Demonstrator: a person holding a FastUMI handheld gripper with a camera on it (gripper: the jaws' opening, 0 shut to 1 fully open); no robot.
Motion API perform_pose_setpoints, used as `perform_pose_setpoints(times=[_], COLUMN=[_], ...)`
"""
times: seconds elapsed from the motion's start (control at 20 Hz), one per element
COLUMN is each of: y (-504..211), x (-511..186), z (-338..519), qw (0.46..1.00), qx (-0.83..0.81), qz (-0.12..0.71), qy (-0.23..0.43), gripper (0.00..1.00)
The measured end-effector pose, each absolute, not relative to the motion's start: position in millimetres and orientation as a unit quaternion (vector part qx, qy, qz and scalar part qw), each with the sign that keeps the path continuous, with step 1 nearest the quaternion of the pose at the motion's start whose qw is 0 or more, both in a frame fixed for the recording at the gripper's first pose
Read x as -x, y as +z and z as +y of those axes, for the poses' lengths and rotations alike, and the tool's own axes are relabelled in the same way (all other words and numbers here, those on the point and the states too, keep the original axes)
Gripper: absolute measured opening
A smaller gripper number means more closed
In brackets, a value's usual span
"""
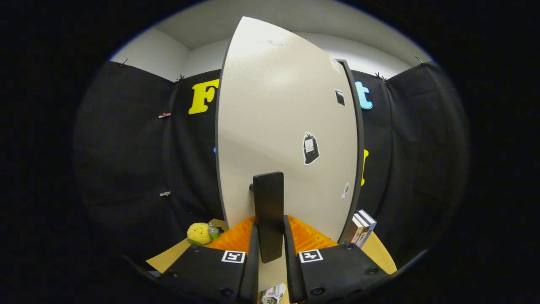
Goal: Open the shoe cabinet door, grab the shoes and put them into the shoe cabinet, then close the shoe cabinet door.
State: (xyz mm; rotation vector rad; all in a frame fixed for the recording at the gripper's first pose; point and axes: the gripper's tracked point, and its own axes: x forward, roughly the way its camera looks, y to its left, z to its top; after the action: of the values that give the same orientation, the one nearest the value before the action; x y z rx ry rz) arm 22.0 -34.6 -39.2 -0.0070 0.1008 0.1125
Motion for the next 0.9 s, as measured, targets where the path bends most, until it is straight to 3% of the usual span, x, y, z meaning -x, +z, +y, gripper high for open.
perform_pose_setpoints(times=[0.65, 0.9], y=[-22.5, -16.6], x=[15.4, 31.8], z=[-151.5, -205.3], qw=[0.999, 0.999], qx=[0.010, -0.003], qz=[0.030, 0.021], qy=[-0.009, -0.039], gripper=[0.31, 0.25])
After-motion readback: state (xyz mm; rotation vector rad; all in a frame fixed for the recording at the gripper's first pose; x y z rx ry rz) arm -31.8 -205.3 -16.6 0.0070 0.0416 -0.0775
